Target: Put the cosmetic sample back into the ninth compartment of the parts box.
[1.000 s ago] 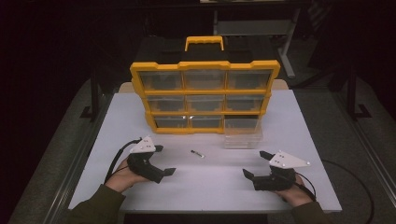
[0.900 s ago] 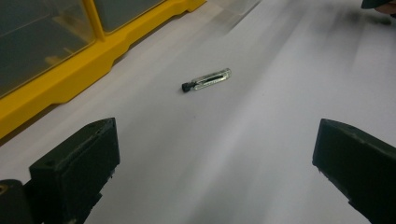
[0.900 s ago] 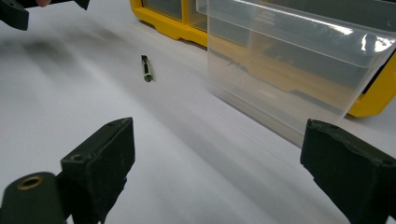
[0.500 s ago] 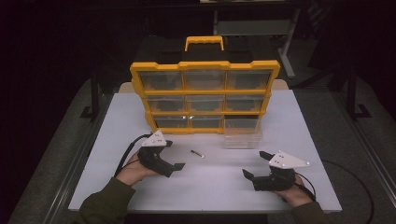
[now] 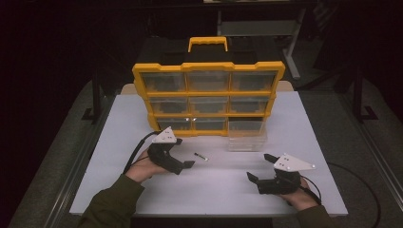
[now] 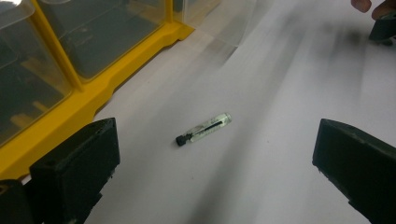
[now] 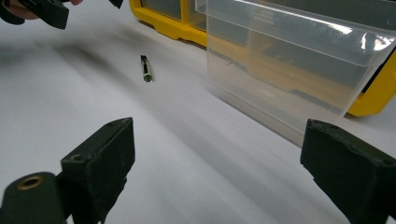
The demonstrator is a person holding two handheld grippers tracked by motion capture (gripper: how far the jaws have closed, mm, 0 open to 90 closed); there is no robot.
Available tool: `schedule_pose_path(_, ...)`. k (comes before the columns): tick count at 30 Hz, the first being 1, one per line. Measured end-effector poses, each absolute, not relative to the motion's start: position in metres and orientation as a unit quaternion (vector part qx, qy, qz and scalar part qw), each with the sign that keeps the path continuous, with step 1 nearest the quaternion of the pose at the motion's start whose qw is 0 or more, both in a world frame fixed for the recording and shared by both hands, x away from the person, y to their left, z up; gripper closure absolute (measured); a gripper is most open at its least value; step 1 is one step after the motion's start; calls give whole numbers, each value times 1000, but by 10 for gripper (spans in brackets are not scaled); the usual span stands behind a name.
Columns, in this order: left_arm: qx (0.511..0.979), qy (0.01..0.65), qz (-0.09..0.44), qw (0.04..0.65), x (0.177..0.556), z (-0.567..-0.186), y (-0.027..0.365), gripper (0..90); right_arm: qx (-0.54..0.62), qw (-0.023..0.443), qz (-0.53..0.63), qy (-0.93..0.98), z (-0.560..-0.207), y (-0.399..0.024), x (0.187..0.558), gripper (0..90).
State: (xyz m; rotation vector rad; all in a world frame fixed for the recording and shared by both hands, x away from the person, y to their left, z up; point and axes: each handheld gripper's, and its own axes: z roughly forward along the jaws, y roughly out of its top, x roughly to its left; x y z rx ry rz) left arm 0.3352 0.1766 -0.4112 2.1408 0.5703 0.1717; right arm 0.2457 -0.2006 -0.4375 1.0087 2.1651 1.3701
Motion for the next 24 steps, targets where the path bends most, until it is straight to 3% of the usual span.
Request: schedule_pose_path(24,866,224,52,445,356,-420,148,10,362,198,488,769,-438,-202,245,93)
